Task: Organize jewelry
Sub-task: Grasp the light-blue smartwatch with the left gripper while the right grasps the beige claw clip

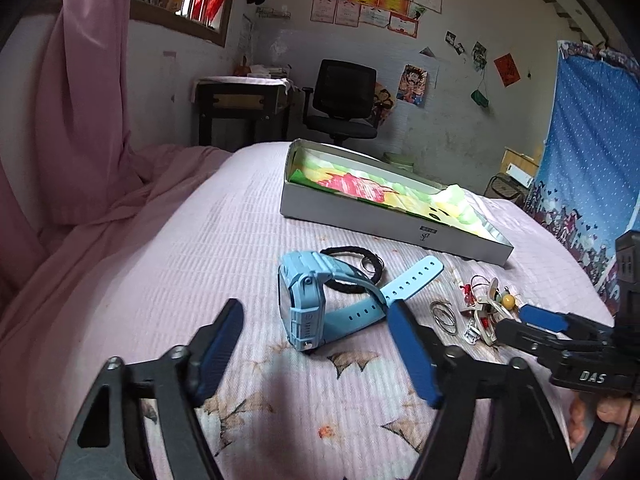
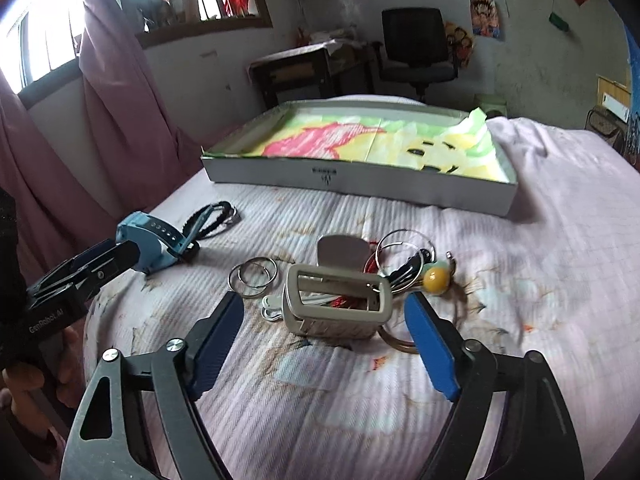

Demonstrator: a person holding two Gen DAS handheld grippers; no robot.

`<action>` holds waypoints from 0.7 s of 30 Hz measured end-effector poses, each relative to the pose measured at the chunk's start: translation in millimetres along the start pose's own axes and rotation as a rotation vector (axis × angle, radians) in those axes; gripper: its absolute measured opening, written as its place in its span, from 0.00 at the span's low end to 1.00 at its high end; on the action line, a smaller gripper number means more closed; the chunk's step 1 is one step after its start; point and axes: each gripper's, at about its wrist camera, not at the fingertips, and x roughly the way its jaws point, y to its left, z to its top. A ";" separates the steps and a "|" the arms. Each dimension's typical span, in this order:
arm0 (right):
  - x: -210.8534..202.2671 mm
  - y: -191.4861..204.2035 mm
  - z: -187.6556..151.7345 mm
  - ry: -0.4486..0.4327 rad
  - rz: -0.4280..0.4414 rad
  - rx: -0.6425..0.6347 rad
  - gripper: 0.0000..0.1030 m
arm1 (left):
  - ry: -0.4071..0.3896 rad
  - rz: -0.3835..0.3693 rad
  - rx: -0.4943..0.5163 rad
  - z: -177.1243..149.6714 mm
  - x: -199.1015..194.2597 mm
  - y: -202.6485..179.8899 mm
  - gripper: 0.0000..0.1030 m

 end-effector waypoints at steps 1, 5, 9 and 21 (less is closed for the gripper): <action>1.7 -0.2 -0.7 0.006 -0.001 0.002 0.73 | 0.003 -0.012 -0.009 -1.0 1.4 1.7 0.61; 9.3 -3.0 -1.5 0.031 0.001 0.025 0.71 | 0.015 -0.052 -0.031 -2.1 7.3 5.4 0.46; 13.9 -3.8 -2.6 0.039 0.006 0.042 0.67 | 0.010 -0.055 -0.026 -2.3 9.3 5.2 0.35; 15.0 -3.1 -2.9 0.018 -0.002 0.044 0.52 | 0.008 0.004 -0.019 -1.7 15.3 4.3 0.20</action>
